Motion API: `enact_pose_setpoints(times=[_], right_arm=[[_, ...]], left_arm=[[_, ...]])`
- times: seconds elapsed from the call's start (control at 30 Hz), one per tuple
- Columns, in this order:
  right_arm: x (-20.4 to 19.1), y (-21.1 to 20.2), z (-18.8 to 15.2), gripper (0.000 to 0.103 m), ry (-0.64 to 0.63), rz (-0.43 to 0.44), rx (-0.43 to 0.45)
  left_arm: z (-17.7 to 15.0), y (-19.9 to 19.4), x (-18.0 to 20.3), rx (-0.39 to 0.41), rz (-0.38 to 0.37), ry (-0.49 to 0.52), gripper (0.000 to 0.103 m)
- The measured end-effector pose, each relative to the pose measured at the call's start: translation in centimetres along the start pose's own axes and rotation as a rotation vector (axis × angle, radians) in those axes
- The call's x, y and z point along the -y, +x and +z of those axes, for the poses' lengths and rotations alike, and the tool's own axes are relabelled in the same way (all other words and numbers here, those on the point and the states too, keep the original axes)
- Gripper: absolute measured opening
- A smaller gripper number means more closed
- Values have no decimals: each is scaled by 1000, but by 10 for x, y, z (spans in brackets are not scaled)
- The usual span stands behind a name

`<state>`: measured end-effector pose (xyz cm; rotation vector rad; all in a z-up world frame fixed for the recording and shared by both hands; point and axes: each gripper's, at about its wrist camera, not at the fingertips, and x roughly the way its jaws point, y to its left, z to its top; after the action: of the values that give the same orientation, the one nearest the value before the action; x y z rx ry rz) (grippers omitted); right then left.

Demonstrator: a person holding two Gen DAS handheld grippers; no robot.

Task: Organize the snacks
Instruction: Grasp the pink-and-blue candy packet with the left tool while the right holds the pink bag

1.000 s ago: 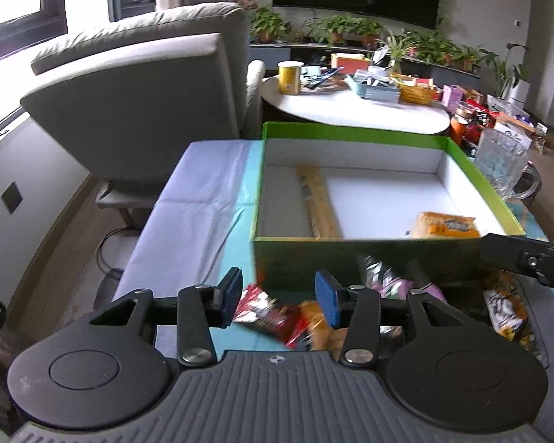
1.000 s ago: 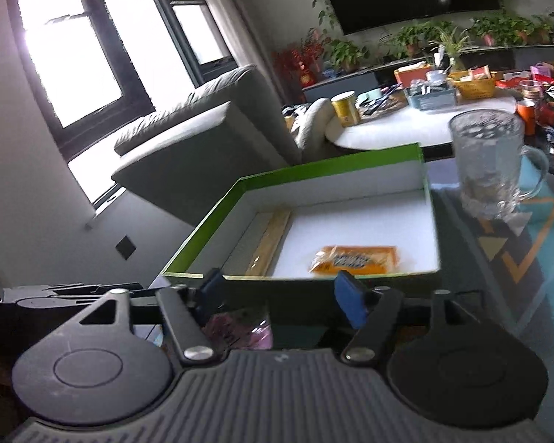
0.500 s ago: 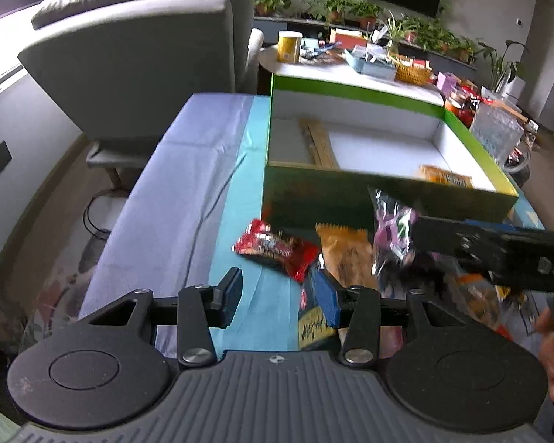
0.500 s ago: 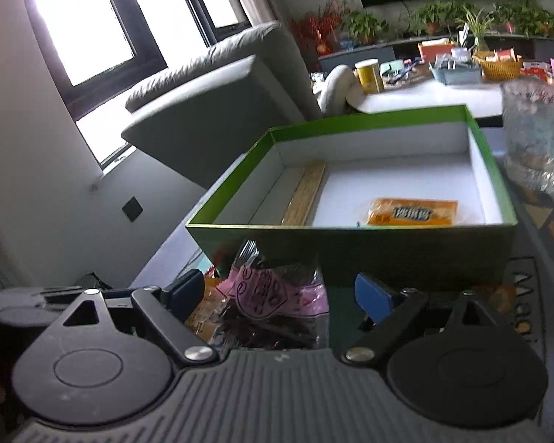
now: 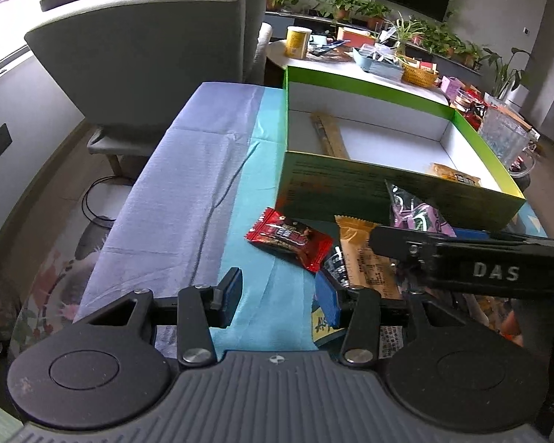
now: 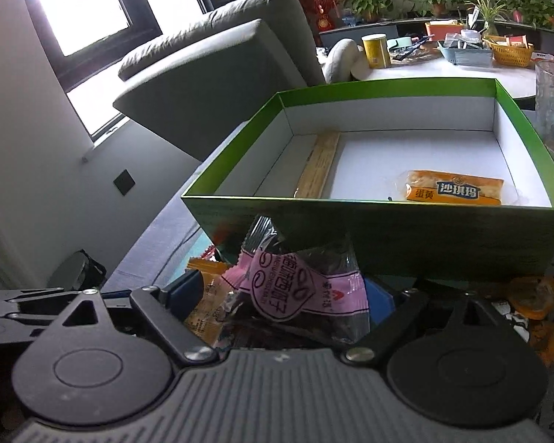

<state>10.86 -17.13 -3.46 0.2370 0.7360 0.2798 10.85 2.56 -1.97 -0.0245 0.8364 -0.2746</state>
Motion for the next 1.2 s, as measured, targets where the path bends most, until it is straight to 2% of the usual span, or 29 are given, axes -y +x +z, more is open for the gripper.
enact_pose_setpoints(times=[0.3,0.4,0.47,0.63,0.8,0.93,1.1,1.2], right_arm=[[2,-11,3,57,-16,13,35],[6,-15,4,55,-6,11,47],[9,-17,4,49,8,8,56],[18,-23,6,49,34,4,67],[25,-28,4,49,61,-2,82],[35,-39,4,49,92,-15,107],[47,-50,4,49,132,-33,130],[50,-52,2,49,142,-30,135]], left_arm=[[1,-7,15,19,-10,38,41],[1,-12,25,38,-4,79,41],[1,-17,29,53,-2,90,41],[2,-23,33,70,10,94,41],[-1,-26,46,54,-49,129,42],[-8,-23,71,29,-103,191,42],[-15,-6,96,-11,-85,219,43],[-18,-2,105,8,-65,252,47]])
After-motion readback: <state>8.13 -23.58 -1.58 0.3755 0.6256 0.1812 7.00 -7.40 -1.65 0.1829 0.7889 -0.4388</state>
